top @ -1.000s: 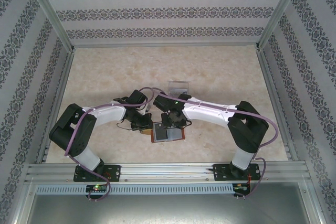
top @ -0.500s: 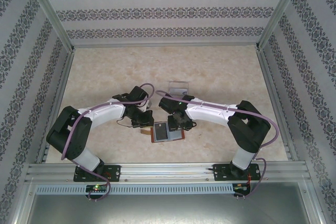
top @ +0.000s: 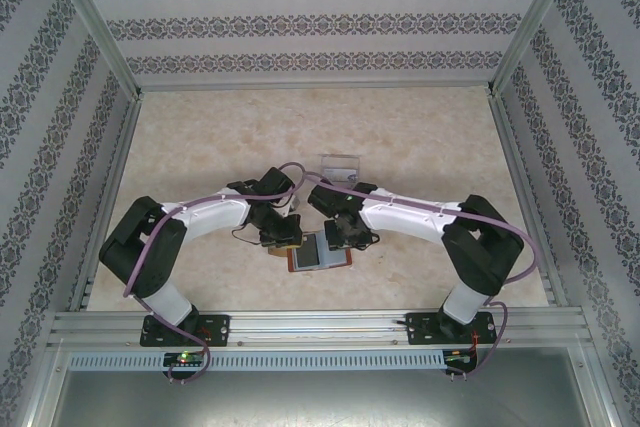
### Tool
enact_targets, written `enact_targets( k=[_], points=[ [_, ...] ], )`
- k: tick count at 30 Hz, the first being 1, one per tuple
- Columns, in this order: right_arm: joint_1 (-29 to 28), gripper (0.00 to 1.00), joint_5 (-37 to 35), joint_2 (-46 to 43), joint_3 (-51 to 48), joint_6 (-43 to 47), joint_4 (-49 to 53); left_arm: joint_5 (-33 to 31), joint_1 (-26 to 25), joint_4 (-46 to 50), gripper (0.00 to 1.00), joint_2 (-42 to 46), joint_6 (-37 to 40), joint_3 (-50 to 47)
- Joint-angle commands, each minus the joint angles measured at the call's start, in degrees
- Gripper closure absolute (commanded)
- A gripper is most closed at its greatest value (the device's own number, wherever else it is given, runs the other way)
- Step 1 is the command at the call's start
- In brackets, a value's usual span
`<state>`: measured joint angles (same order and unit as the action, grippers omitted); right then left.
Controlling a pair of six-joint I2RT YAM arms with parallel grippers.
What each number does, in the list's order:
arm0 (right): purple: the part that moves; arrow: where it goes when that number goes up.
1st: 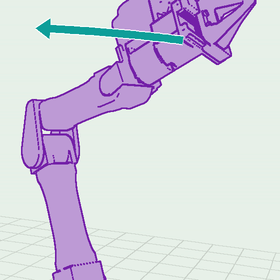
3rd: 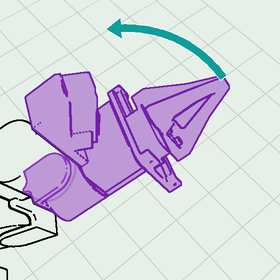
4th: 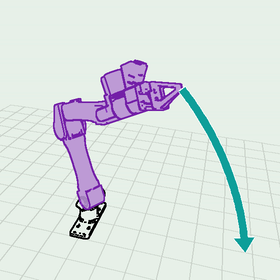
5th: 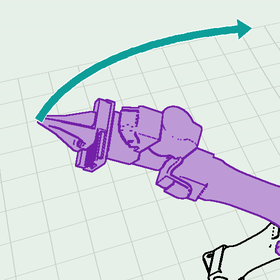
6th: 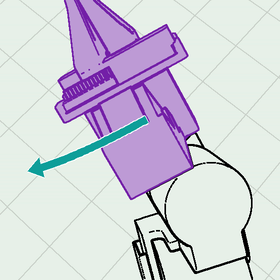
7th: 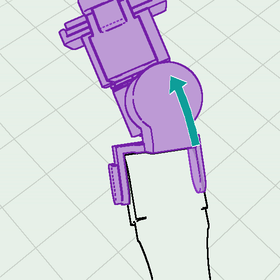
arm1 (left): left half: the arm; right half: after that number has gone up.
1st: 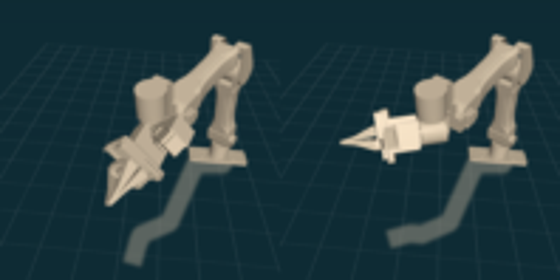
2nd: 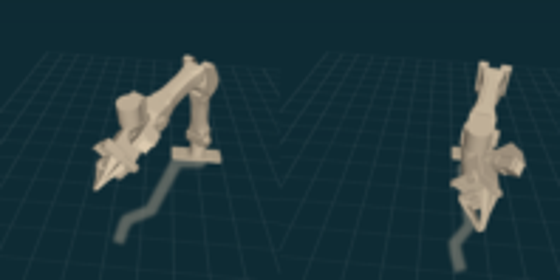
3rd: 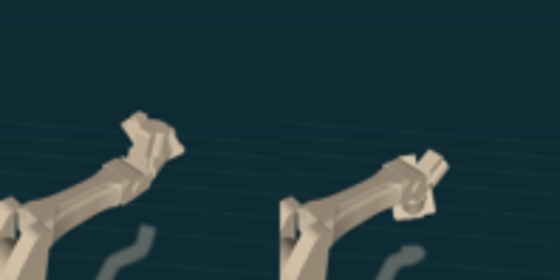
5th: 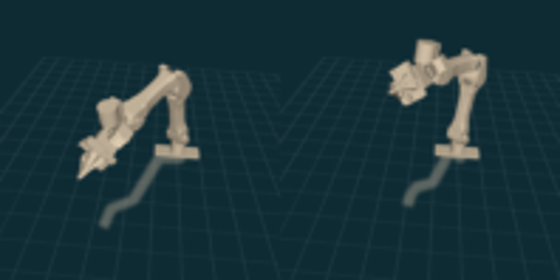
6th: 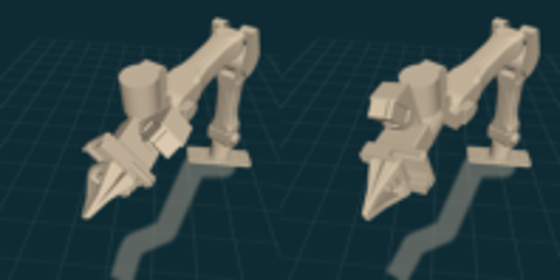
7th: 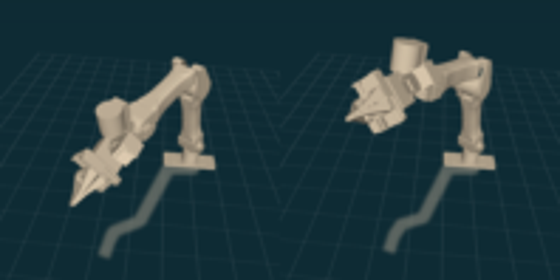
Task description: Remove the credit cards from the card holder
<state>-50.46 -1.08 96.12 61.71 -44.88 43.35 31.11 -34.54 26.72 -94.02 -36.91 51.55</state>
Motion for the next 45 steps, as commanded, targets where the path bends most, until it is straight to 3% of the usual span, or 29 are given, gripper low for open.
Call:
enact_targets(
  k=[1,8,15,30,41,45],
  points=[
    [0.2,0.66,1.4,-3.3,-0.1,-0.6,-1.6,0.4,-0.7,-1.9,0.93,-1.1,-0.8,-0.7],
    [0.5,0.73,9.3,-6.2,-1.3,-1.9,-10.5,0.0,-0.7,-2.5,0.94,-1.8,-0.4,-1.2],
    [1.7,0.81,19.1,-1.1,-3.5,-4.5,-21.3,-1.8,-0.7,-0.8,0.95,-1.7,0.5,-1.1],
    [3.4,0.81,21.6,2.8,-9.4,-6.8,-29.4,-3.2,-0.7,0.0,0.95,-1.4,0.8,-1.3],
    [3.6,0.85,21.1,2.1,-10.6,-6.9,-30.3,-3.0,-0.7,0.2,0.95,-1.7,1.0,-1.1],
    [3.7,0.81,20.4,1.6,-10.1,-6.5,-28.3,-2.9,-0.7,0.2,0.95,-1.9,1.0,-1.0]
  ],
)
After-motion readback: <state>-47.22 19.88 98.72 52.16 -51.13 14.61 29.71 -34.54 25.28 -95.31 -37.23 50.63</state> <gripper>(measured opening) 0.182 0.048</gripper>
